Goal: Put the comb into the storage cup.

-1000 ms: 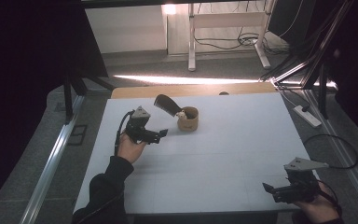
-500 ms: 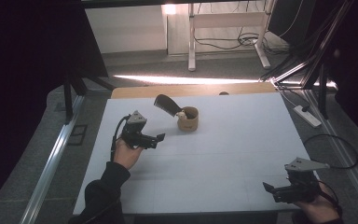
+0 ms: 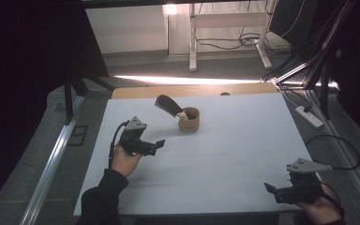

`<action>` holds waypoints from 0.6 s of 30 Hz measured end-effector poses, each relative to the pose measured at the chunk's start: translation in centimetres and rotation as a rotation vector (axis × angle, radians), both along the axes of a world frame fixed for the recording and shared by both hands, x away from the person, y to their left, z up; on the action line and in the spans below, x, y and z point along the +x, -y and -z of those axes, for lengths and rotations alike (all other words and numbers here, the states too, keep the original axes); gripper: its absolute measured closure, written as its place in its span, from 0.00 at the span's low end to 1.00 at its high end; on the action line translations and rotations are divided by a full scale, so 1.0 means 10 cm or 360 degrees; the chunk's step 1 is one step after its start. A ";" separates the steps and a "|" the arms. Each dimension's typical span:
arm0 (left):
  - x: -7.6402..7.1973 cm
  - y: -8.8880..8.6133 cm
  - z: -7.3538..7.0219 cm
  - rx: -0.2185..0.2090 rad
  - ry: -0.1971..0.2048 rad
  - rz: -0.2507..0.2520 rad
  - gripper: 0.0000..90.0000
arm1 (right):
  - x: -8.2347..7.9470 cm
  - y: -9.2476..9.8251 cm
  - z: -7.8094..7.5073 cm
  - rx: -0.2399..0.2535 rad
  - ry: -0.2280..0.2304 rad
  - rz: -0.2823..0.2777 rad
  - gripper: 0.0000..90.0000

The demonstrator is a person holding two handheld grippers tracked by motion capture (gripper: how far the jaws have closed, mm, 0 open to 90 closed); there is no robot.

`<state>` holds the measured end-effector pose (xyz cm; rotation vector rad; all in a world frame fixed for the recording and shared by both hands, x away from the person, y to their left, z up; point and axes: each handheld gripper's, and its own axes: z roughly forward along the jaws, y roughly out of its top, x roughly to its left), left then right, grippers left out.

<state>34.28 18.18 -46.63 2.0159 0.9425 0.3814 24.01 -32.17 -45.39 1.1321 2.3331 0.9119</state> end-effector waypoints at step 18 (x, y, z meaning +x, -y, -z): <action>-0.30 -0.14 -0.02 -0.0049 -0.0015 -0.0014 0.00 | 0.00 -0.01 0.01 -0.0009 -0.0011 -0.0006 0.00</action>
